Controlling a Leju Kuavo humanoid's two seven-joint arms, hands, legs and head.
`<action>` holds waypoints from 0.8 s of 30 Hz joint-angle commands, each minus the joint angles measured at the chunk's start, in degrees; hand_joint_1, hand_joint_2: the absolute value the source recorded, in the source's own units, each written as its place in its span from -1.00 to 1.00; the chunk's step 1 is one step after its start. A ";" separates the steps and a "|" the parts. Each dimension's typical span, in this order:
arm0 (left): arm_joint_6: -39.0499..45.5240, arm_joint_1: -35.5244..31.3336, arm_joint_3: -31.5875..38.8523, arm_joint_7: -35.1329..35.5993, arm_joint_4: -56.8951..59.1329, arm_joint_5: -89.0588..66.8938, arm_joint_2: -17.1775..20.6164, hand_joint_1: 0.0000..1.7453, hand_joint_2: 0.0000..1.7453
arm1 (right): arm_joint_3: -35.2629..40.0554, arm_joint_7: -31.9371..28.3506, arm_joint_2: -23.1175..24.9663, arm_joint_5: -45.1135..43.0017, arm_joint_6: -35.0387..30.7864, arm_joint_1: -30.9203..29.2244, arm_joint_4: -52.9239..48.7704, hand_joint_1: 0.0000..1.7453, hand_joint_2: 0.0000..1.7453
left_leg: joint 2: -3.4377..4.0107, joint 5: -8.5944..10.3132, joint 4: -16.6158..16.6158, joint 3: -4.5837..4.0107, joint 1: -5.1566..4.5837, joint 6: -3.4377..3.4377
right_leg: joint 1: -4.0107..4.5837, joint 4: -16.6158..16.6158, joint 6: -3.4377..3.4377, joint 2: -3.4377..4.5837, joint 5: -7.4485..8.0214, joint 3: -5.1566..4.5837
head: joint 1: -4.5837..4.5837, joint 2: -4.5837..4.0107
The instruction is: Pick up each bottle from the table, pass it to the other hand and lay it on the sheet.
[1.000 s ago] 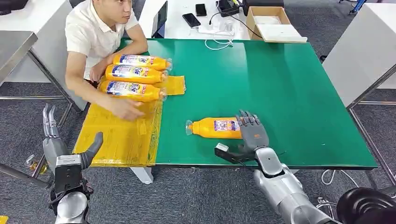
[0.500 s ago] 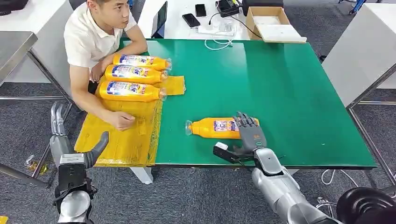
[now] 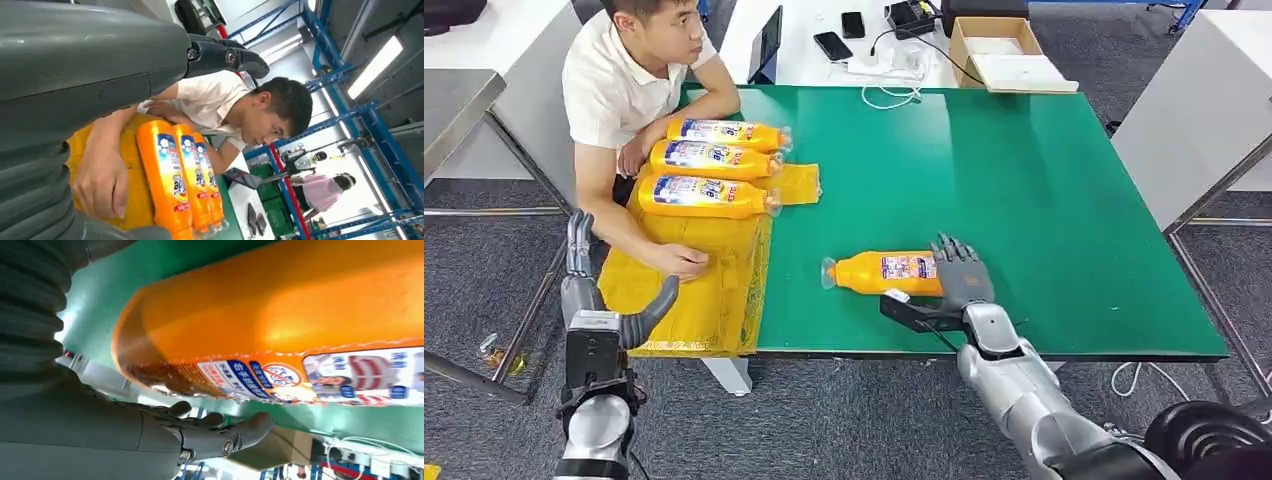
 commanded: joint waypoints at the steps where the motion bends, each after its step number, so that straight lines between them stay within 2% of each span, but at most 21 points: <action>1: -1.82 -4.25 -2.06 0.92 5.43 1.67 1.48 -1.00 1.00 | 1.64 2.28 -1.94 2.52 5.18 -4.40 7.09 -1.00 1.00 | -0.10 0.04 -0.03 0.00 0.00 -0.09 | 0.02 0.00 -0.16 -0.19 -0.02 0.05 | 0.00 0.00; 16: -2.17 -4.46 -2.31 0.96 5.75 1.93 1.41 -1.00 1.00 | 0.79 2.83 -2.00 2.05 6.80 -3.86 7.47 -0.96 1.00 | -0.08 0.04 -0.07 0.06 0.01 -0.06 | 0.03 -0.06 -0.11 -0.13 0.00 0.10 | 0.00 0.00; 17: -2.22 -4.72 -2.69 0.99 6.07 1.96 1.47 -1.00 1.00 | -0.42 2.55 -1.99 1.04 9.55 -3.62 7.75 0.78 1.00 | -0.06 0.02 -0.04 0.04 0.00 -0.04 | 0.02 -0.03 -0.09 -0.10 -0.02 0.08 | 0.00 0.00; 18: -2.22 -4.98 -2.84 1.01 6.44 2.04 1.45 -1.00 1.00 | -1.10 2.62 -1.99 0.50 10.62 -3.33 7.97 1.00 1.00 | -0.09 0.03 -0.06 0.05 0.01 -0.06 | 0.03 -0.05 -0.13 -0.15 -0.02 0.10 | 0.00 0.00; 24: -3.89 -5.11 -3.45 1.54 7.36 4.03 1.45 -1.00 1.00 | -3.58 -0.78 -3.04 -1.57 10.67 -0.06 8.08 1.00 1.00 | -0.24 0.07 -0.12 0.12 0.03 -0.06 | 0.04 -0.14 -0.11 -0.29 -0.02 0.21 | 0.00 0.00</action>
